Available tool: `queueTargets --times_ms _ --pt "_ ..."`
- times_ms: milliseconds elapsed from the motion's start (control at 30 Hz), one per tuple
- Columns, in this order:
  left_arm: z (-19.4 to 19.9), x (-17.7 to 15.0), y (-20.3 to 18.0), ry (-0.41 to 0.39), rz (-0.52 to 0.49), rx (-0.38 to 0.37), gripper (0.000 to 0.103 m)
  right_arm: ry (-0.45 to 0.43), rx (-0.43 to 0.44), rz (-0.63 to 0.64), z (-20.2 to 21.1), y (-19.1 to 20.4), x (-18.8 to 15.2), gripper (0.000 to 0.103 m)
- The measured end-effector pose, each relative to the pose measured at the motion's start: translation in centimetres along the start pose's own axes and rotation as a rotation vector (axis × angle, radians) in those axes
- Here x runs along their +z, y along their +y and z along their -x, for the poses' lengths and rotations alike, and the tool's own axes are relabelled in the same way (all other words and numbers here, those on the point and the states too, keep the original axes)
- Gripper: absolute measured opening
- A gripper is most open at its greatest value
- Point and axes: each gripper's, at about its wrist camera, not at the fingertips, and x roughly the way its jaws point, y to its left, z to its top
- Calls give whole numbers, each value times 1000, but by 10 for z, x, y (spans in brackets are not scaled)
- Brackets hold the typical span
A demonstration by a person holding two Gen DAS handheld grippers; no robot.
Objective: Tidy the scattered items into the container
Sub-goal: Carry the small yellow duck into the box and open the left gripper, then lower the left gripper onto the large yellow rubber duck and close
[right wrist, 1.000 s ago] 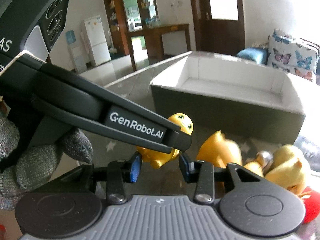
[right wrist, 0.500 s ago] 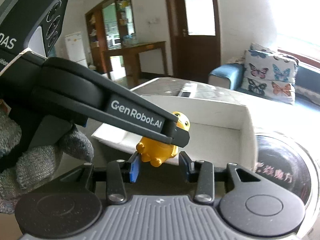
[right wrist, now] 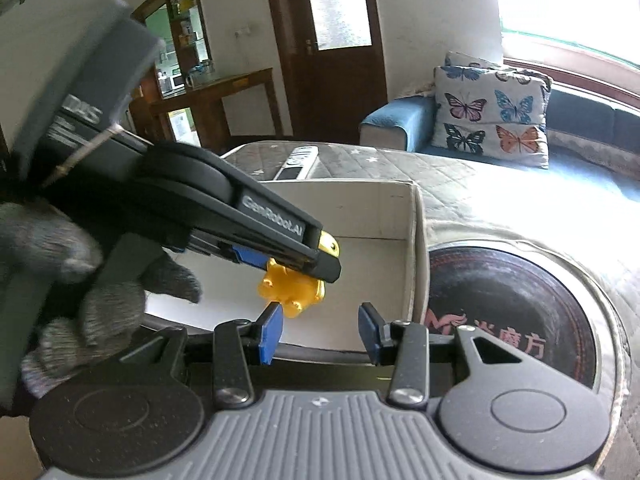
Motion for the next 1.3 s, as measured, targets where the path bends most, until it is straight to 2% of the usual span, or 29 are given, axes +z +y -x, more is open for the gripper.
queueTargets --times_ms 200,267,467,900,933,1133,1300 --pt "-16 -3 -1 45 -2 26 38 -10 1 -18 1 -9 -1 44" --pt "-17 -4 -2 50 -4 43 38 -13 1 -18 2 -10 -1 49" --pt "-8 -2 -3 22 -12 77 38 -23 -1 -19 9 -7 -3 50" --pt "41 -11 -3 -62 8 77 38 -49 -6 7 38 7 -15 66" --pt "45 -14 -4 -67 7 73 38 -50 -5 12 41 9 -18 69" --pt "72 -35 -8 -111 -3 77 38 -54 0 38 62 19 -34 74" --pt "86 -58 -6 -125 9 79 38 -55 10 60 78 28 -48 74"
